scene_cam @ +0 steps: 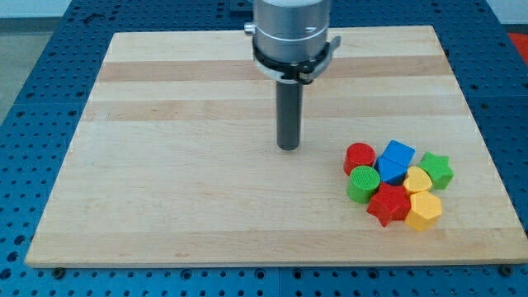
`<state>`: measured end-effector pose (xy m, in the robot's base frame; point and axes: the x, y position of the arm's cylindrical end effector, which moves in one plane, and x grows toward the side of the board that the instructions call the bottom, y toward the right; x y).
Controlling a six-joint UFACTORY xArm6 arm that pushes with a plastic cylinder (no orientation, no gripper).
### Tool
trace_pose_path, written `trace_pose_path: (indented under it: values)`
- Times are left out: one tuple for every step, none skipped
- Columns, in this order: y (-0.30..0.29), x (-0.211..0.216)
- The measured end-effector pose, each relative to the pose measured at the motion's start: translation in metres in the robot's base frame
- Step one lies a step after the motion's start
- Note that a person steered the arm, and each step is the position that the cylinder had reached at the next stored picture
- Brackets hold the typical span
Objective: Point at green star
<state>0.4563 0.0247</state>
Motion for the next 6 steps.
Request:
trace_pose_path:
  values:
    - [0.004,0.0]
    - [0.005,-0.012]
    - [0.012,-0.034]
    - [0.063,-0.035]
    - [0.124,-0.035]
    - [0.186,-0.029]
